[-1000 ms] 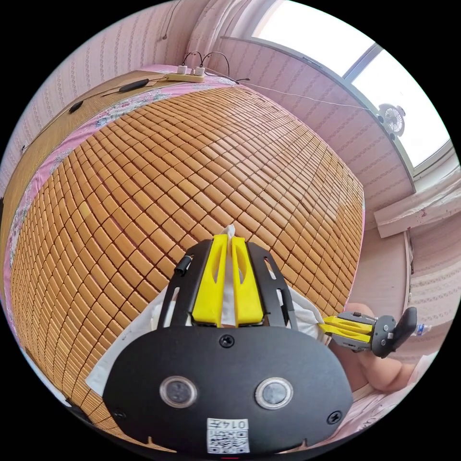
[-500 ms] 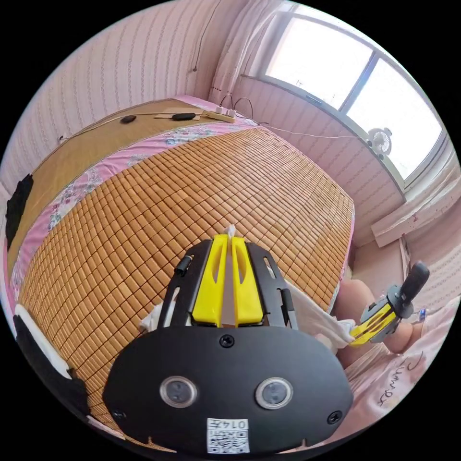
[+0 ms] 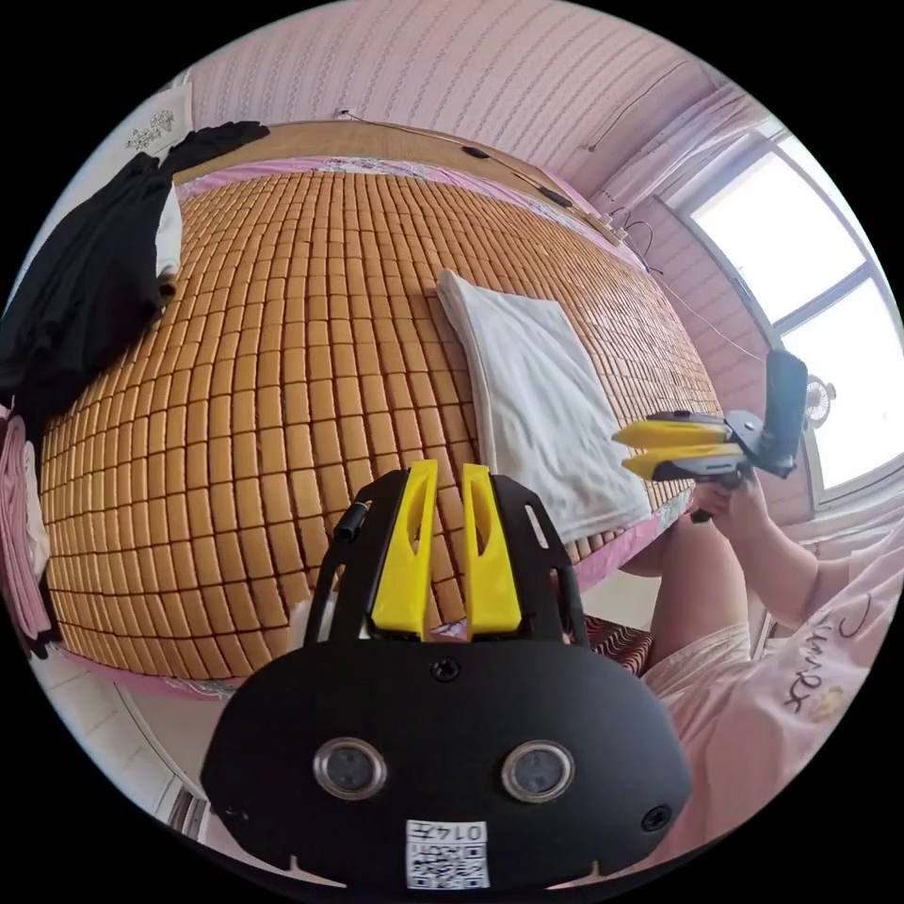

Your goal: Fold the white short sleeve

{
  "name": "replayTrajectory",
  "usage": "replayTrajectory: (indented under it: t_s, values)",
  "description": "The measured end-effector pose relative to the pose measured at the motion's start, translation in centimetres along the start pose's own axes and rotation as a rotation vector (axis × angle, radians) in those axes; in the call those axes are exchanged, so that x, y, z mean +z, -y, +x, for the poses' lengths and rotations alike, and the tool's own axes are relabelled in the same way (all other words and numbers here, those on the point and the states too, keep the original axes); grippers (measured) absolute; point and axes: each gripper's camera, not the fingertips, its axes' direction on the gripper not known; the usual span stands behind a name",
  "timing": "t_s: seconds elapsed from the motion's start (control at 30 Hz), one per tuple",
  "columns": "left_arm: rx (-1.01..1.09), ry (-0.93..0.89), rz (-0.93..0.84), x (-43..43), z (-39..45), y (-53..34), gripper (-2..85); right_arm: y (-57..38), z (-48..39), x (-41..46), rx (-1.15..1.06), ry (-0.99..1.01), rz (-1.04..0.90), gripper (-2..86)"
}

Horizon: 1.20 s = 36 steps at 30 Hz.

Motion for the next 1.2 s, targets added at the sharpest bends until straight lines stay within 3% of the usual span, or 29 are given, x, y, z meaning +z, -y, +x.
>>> replayTrajectory:
  t_s: [0.13,0.33,0.47,0.6,0.77,0.87,1.2]
  values:
    - [-0.044,-0.069,0.012,0.2,3.5,-4.5,8.5,6.9,1.2,0.4,-0.126,-0.214,-0.015,9.4]
    - [-0.064,0.03,0.014,0.2,6.5,-6.4,10.4,17.9,3.1,4.3,-0.232,-0.366,-0.102,12.1]
    - [-0.077,0.065,0.003,0.1,7.9,-7.2,7.9,22.1,4.9,6.7,-0.181,-0.313,-0.155,14.5]
    - [-0.078,0.093,0.032,-1.0,9.0,-7.9,8.0,23.8,5.8,9.4,-0.136,-0.231,-0.243,11.6]
    - [-0.094,0.108,0.064,-2.3,10.3,-8.5,7.8,23.6,3.8,9.3,-0.204,-0.201,-0.191,5.6]
    - [-0.054,0.148,0.051,-2.9,11.7,-8.7,3.0,23.8,2.6,8.8,-0.233,-0.218,-0.184,4.2]
    - [0.015,0.103,0.191,-7.9,15.3,-11.3,-1.0,19.8,-3.7,-1.8,-0.317,-0.22,0.138,2.7]
